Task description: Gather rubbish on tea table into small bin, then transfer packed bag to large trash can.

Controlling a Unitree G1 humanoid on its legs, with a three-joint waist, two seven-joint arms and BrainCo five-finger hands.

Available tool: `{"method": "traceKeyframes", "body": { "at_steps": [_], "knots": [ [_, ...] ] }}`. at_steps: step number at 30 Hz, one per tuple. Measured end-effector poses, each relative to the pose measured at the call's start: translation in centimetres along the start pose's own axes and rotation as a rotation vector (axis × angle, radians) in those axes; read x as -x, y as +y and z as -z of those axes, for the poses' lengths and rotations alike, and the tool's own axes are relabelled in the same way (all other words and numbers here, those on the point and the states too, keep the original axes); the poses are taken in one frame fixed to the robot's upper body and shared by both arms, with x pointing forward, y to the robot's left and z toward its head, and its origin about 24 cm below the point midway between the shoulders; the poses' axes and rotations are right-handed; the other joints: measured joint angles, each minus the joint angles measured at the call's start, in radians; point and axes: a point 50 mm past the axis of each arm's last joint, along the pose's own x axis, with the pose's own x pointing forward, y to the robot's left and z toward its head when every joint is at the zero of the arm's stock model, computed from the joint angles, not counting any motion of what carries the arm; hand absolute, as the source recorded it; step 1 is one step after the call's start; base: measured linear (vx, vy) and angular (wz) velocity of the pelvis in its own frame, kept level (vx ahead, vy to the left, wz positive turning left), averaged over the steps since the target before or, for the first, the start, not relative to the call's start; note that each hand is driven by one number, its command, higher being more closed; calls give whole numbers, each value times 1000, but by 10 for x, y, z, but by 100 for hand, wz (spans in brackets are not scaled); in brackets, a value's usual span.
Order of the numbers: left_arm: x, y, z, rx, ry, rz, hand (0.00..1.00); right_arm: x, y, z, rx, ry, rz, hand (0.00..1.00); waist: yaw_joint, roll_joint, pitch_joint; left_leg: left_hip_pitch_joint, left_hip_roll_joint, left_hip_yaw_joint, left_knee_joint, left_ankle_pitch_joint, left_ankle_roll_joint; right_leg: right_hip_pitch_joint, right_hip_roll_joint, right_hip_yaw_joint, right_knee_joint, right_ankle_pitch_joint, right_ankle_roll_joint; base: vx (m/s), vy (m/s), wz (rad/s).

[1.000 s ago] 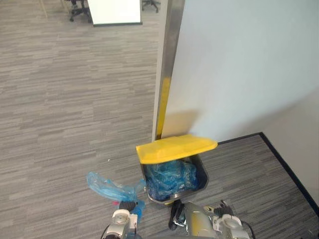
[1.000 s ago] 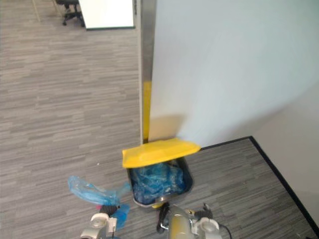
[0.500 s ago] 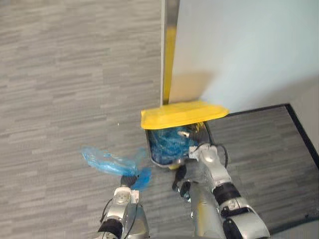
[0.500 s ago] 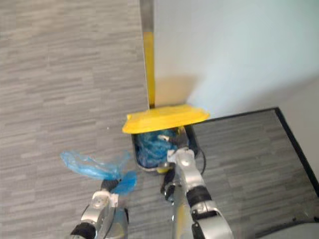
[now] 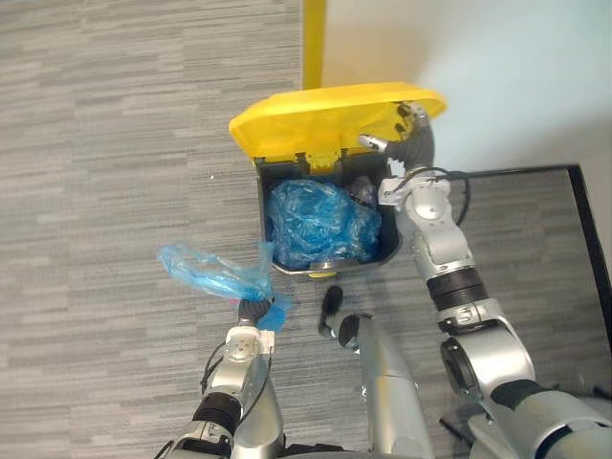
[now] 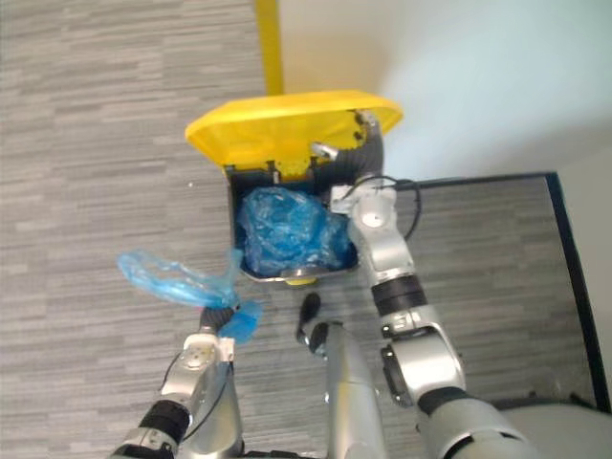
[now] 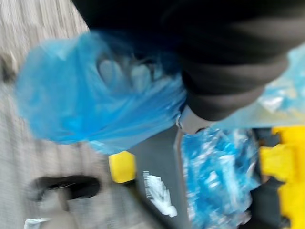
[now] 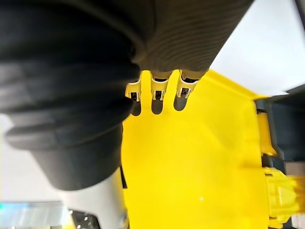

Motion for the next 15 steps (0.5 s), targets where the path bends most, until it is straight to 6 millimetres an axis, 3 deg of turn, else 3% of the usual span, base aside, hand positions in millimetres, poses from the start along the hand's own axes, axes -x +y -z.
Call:
{"method": "traceKeyframes", "body": {
  "at_steps": [3,8,13,15],
  "knots": [
    [2,-8,-5,10,-25,29,100,-2,-1,2,-2,17,6,0,5,-2,1,-11,2,5,-5,-1,1,-1,-4,-8,-16,3,5,-88,-45,2],
    [4,-15,-37,38,-163,62,100,-5,-9,-2,19,4,24,0,12,-5,3,-44,1,-4,-68,40,-28,13,0,-34,-124,44,62,-128,-29,7],
    [13,-21,-102,147,-430,101,100,-9,-13,-9,32,-16,31,0,12,-15,9,-69,-7,-35,-87,68,-11,22,1,-75,-179,47,65,-99,-69,4],
    [17,-22,-125,148,-530,140,100,-10,-18,-7,44,-9,42,0,1,-35,19,-73,-10,-44,-113,83,-29,26,1,-76,-201,49,69,-131,-110,26]
  ]
}}
